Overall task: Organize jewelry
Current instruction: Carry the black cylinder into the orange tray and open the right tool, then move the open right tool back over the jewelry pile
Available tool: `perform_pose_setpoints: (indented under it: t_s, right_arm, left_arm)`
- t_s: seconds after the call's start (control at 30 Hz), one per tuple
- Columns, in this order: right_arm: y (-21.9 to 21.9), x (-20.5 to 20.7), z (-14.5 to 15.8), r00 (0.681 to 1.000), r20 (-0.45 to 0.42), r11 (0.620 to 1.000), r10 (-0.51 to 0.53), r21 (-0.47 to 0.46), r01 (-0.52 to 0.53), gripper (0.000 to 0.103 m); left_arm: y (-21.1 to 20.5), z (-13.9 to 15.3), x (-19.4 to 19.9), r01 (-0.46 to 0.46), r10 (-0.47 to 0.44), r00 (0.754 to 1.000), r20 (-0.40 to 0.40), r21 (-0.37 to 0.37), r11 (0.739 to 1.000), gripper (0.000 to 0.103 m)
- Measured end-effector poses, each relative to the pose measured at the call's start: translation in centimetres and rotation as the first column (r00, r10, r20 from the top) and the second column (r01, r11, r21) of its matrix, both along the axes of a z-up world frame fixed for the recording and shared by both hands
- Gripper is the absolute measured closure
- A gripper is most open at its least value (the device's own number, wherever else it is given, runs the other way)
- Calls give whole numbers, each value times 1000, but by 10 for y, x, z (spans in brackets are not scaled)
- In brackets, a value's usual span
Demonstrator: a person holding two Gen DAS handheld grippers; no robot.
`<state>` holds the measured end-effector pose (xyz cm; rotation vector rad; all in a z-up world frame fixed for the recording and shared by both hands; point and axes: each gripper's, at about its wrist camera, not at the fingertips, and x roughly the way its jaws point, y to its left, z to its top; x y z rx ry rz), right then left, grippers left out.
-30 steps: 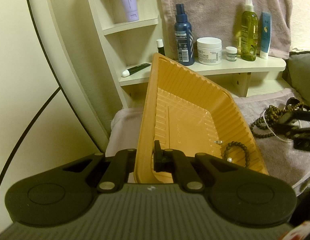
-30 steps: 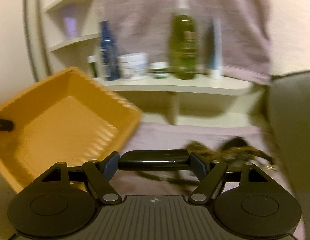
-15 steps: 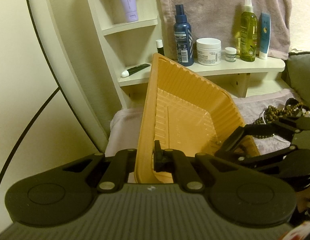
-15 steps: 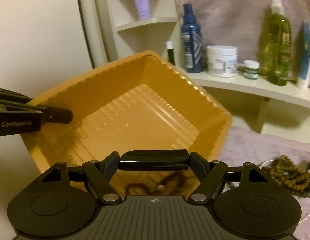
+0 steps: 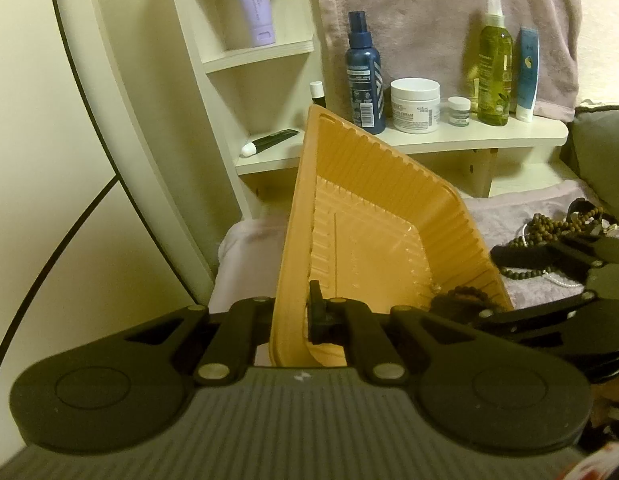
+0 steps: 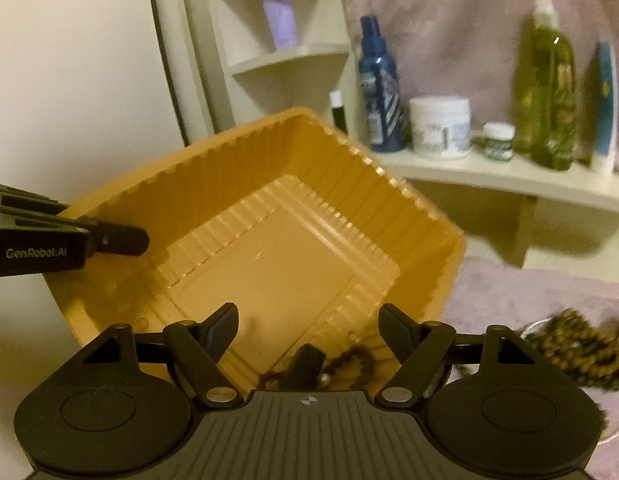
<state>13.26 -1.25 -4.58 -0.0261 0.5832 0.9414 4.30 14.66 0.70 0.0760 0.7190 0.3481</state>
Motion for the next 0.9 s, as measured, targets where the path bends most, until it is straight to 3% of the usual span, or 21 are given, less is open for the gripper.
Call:
perform_pose_setpoints:
  t_s: [0.23, 0.57, 0.73, 0.9]
  right_arm:
    - [-37, 1, -4, 989, 26, 989, -145, -39, 146, 26]
    - [-116, 19, -28, 933, -7, 928, -359, -112, 356, 26]
    - [-135, 25, -36, 922, 2, 913, -387, -137, 383, 26]
    - [-132, 29, -37, 932, 32, 922, -360, -141, 361, 28]
  left_arm:
    - [-1, 0, -1, 2, -2, 1000, 3, -1, 1000, 97]
    - [-1, 0, -1, 2, -2, 1000, 2, 2, 1000, 97]
    - [-1, 0, -1, 3, -3, 1000, 1, 5, 1000, 97]
    - [-2, 0, -1, 3, -3, 1000, -1, 8, 1000, 97]
